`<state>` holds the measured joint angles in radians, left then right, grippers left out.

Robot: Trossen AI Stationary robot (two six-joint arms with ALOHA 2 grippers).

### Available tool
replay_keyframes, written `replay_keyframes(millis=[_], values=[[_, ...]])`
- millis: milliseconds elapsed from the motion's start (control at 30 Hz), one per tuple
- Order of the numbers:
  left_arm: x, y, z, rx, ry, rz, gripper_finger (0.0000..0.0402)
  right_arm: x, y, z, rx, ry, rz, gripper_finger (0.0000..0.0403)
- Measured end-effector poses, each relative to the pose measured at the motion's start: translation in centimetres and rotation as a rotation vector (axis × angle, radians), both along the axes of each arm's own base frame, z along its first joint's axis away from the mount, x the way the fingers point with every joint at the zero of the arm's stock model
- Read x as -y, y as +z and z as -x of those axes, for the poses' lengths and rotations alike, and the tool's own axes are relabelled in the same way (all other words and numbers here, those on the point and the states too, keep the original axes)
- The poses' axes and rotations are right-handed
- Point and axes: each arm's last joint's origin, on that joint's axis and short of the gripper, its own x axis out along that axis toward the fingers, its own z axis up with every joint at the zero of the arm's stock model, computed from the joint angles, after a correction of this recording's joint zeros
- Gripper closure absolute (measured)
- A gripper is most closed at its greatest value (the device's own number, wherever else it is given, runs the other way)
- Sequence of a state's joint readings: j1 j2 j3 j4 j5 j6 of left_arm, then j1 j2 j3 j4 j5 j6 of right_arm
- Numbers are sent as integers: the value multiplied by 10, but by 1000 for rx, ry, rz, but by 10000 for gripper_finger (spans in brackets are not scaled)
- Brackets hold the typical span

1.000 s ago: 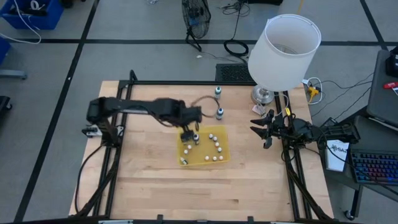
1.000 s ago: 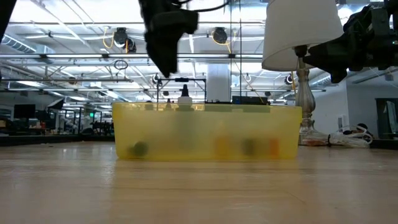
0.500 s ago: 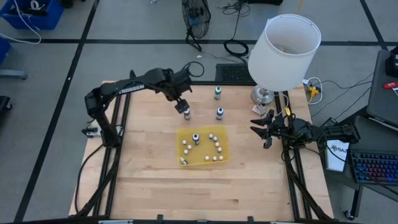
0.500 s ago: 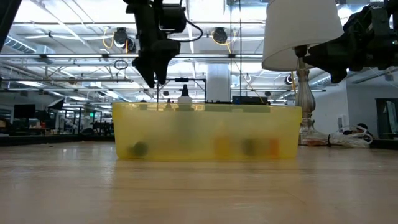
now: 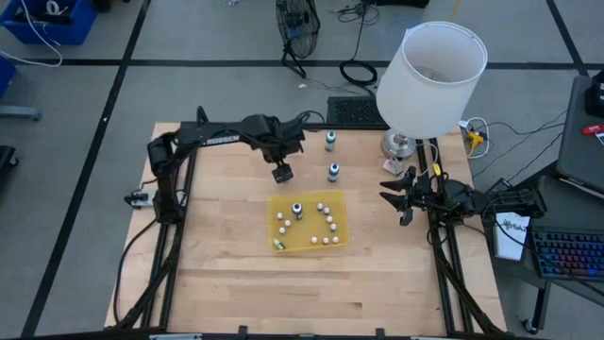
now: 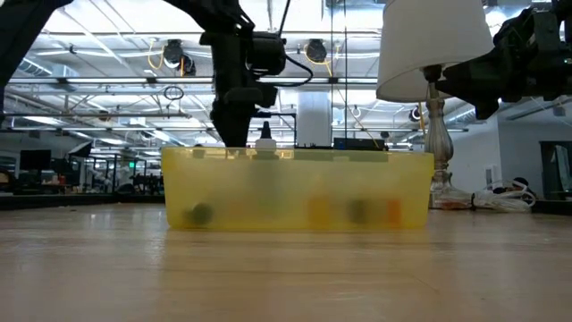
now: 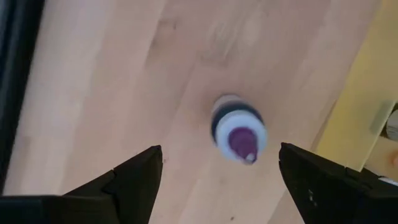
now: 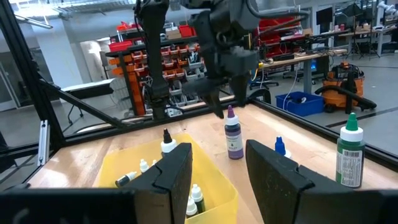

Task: Pick & Place food coloring
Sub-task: Put the big violet food coloring bottle into the yellow container

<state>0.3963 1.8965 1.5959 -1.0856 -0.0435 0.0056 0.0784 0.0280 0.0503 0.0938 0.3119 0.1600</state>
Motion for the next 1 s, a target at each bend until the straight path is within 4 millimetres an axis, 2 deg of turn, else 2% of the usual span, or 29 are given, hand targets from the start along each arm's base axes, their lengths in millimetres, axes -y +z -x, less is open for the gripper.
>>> replay_keyframes(millis=[467, 733, 867, 1000], values=[[0, -40, -19, -67, -61, 30, 97, 0, 0, 0, 0, 0, 0, 261], [-2, -42, -18, -96, -52, -24, 112, 0, 0, 0, 0, 0, 0, 261], [-2, -44, -18, -101, -60, -34, 150, 0, 0, 0, 0, 0, 0, 261], [-2, -51, -17, -127, -100, -29, 228, 0, 0, 0, 0, 0, 0, 261]])
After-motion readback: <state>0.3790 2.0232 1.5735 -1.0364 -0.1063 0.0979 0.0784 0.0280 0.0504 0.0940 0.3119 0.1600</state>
